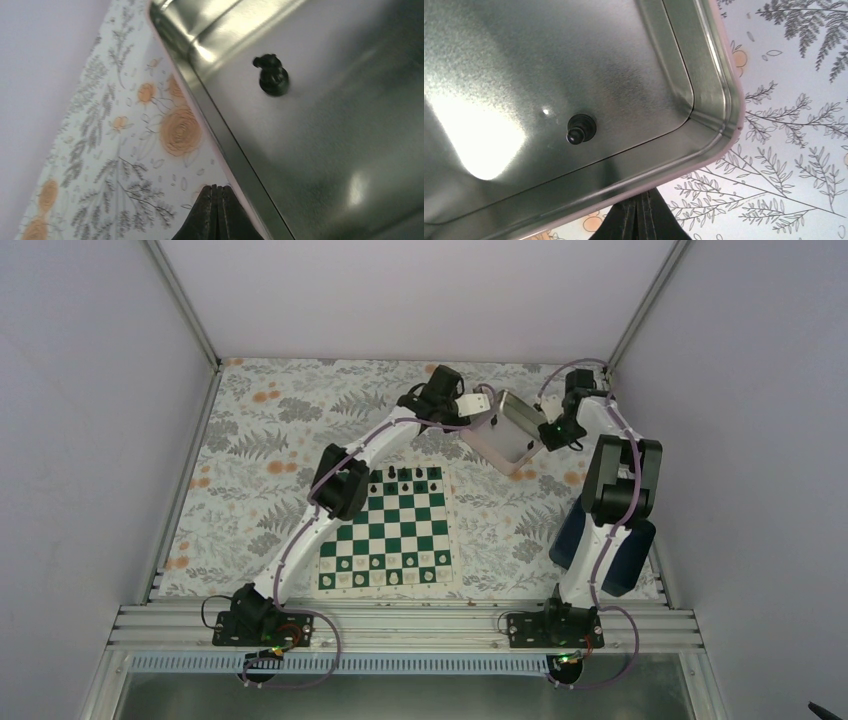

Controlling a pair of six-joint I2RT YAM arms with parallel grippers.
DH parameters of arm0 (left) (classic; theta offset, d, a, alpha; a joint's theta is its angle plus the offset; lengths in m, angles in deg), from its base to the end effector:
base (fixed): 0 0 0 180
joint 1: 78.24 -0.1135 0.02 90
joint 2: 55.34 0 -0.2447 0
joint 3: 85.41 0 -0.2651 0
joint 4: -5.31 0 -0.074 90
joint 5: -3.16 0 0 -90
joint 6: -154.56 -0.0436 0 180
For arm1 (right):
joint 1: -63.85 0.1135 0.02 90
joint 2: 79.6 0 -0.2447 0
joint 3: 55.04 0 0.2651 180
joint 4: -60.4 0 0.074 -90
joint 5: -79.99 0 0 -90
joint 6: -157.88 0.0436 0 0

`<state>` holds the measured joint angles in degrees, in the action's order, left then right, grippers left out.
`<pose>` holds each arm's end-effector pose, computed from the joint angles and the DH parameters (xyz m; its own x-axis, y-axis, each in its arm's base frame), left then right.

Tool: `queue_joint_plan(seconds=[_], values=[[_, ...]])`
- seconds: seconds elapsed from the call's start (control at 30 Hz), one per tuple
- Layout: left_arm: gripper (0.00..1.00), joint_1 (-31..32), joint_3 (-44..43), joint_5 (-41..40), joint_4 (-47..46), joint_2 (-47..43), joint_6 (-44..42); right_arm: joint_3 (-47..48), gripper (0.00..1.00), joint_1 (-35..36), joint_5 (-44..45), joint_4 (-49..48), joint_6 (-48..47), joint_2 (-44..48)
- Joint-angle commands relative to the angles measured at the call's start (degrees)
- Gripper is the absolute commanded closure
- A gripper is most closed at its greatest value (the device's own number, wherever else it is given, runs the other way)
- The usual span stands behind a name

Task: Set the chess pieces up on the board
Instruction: Adjust the storage box at the center of the board.

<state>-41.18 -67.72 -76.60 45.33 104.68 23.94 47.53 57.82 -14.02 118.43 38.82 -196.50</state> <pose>0.4800 -0.3722 0.1362 0.0885 0.7360 -0.6712 0.8532 0.2917 0.4323 0.4211 -0.0414 0.1541 -0.8691 -0.3954 -0.2973 -0.3871 0.9177 -0.0889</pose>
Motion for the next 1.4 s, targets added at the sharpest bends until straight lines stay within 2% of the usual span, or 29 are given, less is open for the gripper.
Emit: queue_joint_plan(seconds=[0.0,0.37,0.63,0.83,0.97,1.1,1.13,1.27,1.37], values=[[0.98,0.5,-1.0,6.2,6.9,-3.0,0.1,2.9,0.96,-0.5,-2.0,-0.5,-0.8,-1.0],[0.98,5.2,0.9,8.9,18.4,-7.1,-4.0,6.3,0.96,-1.3,-2.1,1.7,-4.6,-2.5],[0.98,10.1,1.7,11.8,21.7,-8.9,-3.6,9.3,0.96,-1.6,-2.1,4.2,-7.8,-4.7],[0.98,11.7,0.4,11.4,27.2,-8.9,-4.8,9.0,0.96,-1.9,-2.3,6.0,-9.4,-3.5],[0.98,11.1,0.8,9.1,31.6,-12.1,-5.8,7.6,0.96,-2.0,-2.7,5.9,-10.1,-1.3],[0.96,9.1,2.0,8.1,33.4,-17.9,-4.9,8.1,0.83,-2.1,-2.8,5.5,-9.9,-0.5],[0.9,8.5,2.3,7.6,33.0,-19.5,-4.6,8.8,0.8,-2.1,-2.9,5.7,-9.8,-0.9],[0.47,6.0,4.4,5.5,31.2,-26.3,-4.4,13.2,0.7,-2.1,-2.8,7.3,-9.3,-4.1],[0.35,4.1,6.5,3.8,30.4,-29.9,-4.2,15.6,0.65,-2.0,-2.9,8.6,-9.3,-6.4]])
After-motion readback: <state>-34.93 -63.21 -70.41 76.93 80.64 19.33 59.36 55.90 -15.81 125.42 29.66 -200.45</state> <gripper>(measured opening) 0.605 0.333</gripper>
